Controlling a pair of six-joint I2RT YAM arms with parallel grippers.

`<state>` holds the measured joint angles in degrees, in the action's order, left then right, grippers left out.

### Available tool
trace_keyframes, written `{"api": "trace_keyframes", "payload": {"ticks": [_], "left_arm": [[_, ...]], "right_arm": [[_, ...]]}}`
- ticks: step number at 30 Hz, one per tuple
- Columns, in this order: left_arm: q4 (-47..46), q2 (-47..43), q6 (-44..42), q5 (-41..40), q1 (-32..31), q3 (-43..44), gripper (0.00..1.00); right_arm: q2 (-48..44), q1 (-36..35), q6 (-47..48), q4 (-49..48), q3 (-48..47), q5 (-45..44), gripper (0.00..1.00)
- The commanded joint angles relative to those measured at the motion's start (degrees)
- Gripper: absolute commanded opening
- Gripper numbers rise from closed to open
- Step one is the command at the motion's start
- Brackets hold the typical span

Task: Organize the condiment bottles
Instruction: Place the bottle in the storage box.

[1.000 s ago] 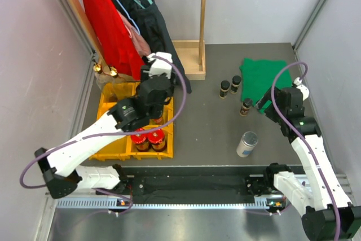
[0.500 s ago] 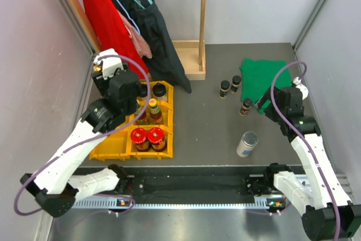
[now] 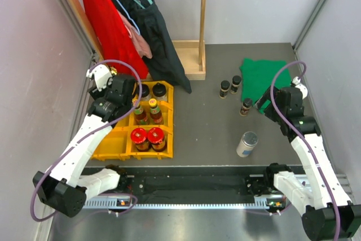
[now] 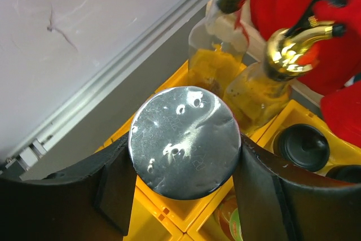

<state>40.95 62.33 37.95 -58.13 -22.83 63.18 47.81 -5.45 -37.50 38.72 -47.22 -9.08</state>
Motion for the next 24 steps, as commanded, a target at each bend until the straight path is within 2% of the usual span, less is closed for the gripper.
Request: {"api": "trace_keyframes", "payload": {"ticks": [1, 9, 24], "left_arm": [[-3.1, -2.7, 6.5, -0.8, 1.1, -2.3, 0.0], [-2.5, -3.2, 13.1, -0.9, 1.5, -6.7, 0.0], [-5.9, 0.2, 16.3, 0.7, 1.5, -12.9, 0.0]], "right_arm": [[-0.2, 0.6, 1.0, -2.2, 0.5, 0.4, 0.93], [0.0, 0.7, 0.8, -2.3, 0.3, 0.6, 0.93], [-0.1, 0.6, 0.3, -1.5, -0.2, 1.4, 0.93]]}}
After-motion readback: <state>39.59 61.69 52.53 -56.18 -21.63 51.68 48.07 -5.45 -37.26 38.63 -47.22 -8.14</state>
